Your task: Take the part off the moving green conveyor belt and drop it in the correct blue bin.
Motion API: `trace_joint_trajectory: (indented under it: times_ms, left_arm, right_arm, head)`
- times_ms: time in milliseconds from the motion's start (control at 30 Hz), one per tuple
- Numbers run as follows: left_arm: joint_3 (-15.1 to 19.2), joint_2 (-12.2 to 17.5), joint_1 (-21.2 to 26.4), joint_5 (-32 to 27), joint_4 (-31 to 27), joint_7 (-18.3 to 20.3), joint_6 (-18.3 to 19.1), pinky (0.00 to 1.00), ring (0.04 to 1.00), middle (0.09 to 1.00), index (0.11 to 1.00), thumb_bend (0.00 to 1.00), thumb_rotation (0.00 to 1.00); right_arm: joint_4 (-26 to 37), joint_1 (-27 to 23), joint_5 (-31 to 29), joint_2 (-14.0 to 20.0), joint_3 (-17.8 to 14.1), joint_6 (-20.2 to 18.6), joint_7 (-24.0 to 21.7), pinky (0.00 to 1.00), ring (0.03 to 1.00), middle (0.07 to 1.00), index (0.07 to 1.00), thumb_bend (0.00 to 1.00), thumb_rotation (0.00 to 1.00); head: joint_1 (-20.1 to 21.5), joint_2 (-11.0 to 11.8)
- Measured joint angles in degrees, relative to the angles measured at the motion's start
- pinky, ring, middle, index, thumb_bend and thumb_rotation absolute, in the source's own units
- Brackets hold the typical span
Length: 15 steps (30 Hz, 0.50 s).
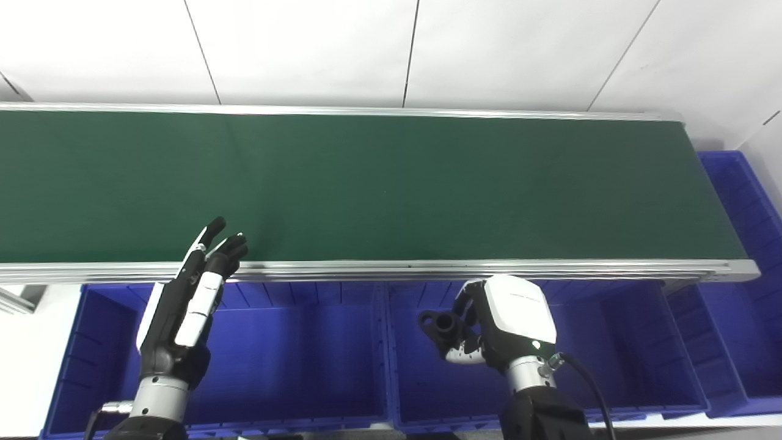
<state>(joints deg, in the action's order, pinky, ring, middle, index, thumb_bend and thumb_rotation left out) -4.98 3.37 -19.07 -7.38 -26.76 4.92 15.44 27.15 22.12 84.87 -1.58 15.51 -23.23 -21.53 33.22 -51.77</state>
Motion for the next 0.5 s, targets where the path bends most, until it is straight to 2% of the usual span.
trace_joint_trajectory:
  times_ms: [167, 200, 233, 267, 300, 333, 500]
  left_arm:
    - [-0.2, -0.1, 0.0, 0.0, -0.4, 0.0, 0.5, 0.91, 0.854, 0.843, 0.918, 0.47, 0.76]
    - [-0.2, -0.1, 0.0, 0.0, -0.4, 0.0, 0.6, 0.91, 0.857, 0.847, 0.923, 0.46, 0.76]
    - [-0.2, -0.1, -0.1, 0.0, -0.4, 0.0, 0.7, 0.91, 0.856, 0.847, 0.924, 0.46, 0.76]
    - [-0.2, -0.1, -0.1, -0.1, -0.4, 0.0, 0.7, 0.92, 0.856, 0.848, 0.927, 0.46, 0.76]
    - [-0.1, -0.1, -0.1, -0.3, -0.5, 0.0, 0.8, 0.92, 0.854, 0.849, 0.928, 0.45, 0.76]
    - [-0.1, -0.1, -0.1, -0.3, -0.5, 0.1, 0.8, 0.92, 0.852, 0.849, 0.928, 0.45, 0.76]
    - [-0.2, -0.1, -0.1, -0.3, -0.6, 0.3, 1.1, 0.91, 0.845, 0.846, 0.924, 0.44, 0.75]
  right_arm:
    - [-1.3, -0.1, 3.7, -1.0, -1.7, 0.0, -2.6, 0.14, 0.223, 0.471, 0.490, 0.53, 0.00]
    - [-1.3, -0.1, 4.2, -1.2, -1.8, 0.0, -3.0, 0.17, 0.264, 0.475, 0.607, 0.56, 0.00]
    - [-1.3, -0.1, 5.2, -1.5, -2.0, 0.0, -4.0, 0.17, 0.274, 0.476, 0.629, 0.56, 0.00]
    - [-1.3, -0.1, 6.2, -1.9, -2.2, 0.0, -5.3, 0.19, 0.290, 0.480, 0.652, 0.74, 0.13]
    - [-1.3, -0.1, 7.2, -2.5, -2.4, 0.0, -6.6, 0.20, 0.312, 0.496, 0.672, 0.87, 0.23]
    - [-1.3, -0.2, 7.9, -2.9, -2.5, 0.1, -7.7, 0.22, 0.326, 0.514, 0.685, 0.92, 0.26]
    - [-1.3, -0.5, 8.8, -3.4, -2.8, 0.3, -9.6, 0.23, 0.343, 0.541, 0.706, 0.98, 0.31]
  head:
    - [-0.4, 0.0]
    - [-0.5, 0.0]
    - [-0.5, 0.0]
    - [-0.5, 0.0]
    - [-0.5, 0.0]
    - [-0.5, 0.0]
    - [-1.0, 0.2]
